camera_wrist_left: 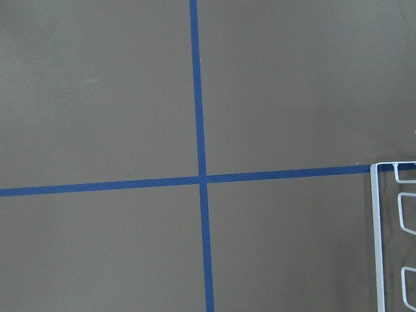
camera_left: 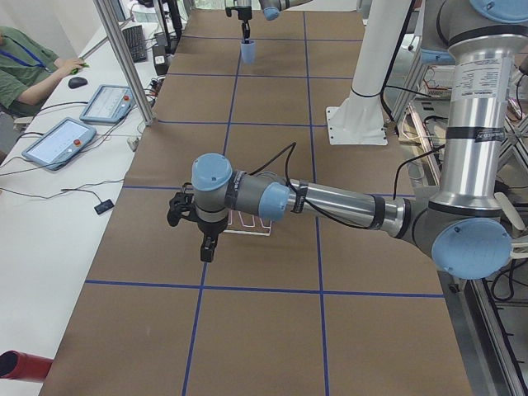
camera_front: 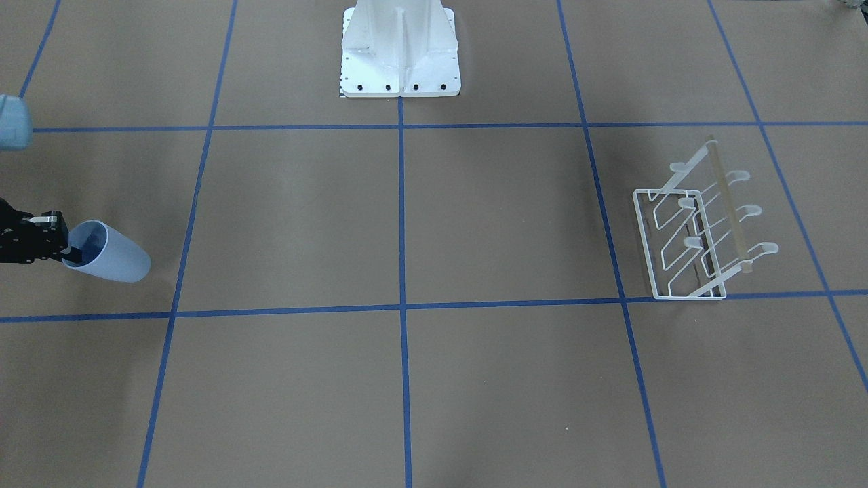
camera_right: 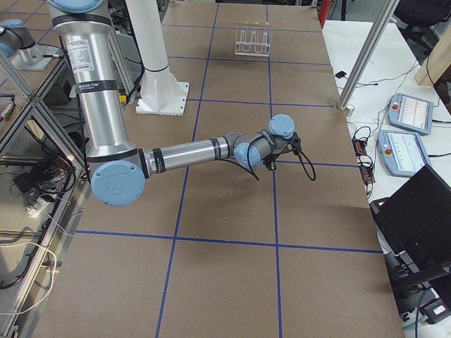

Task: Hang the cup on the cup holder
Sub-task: 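Lift the cup with the right gripper and tip it sideways toward the center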

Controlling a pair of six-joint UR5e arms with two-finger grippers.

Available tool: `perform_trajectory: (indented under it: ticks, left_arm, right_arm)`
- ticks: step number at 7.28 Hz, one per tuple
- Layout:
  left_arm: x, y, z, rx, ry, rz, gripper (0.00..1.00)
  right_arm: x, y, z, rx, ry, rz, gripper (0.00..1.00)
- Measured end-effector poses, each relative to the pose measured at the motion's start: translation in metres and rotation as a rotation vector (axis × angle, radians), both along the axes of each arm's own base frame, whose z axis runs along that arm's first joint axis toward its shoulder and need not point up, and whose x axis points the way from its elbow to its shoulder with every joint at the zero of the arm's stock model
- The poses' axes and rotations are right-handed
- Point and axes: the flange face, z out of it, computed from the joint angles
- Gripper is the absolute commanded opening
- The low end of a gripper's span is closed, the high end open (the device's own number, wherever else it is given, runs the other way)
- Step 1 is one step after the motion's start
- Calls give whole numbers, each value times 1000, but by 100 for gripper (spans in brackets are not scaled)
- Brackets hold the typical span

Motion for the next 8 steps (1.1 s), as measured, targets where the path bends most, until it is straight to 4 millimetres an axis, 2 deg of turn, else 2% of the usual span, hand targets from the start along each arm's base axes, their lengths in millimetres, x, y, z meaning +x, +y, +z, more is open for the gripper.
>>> perform_trajectory:
  ticks: [2, 3, 6, 8]
  left_arm:
    - [25, -23, -48, 11, 32, -52, 98]
    - [49, -30, -80, 22, 78, -98, 98]
    - [134, -32, -194, 104, 361, -223, 97]
    - [179, -24, -275, 52, 615, -275, 97]
  right_arm:
    - [2, 14, -56, 24, -172, 118, 0]
    - [3, 24, -73, 36, -261, 170, 0]
    - [8, 57, -105, 61, -520, 242, 0]
    - [14, 86, -126, 56, -696, 221, 0]
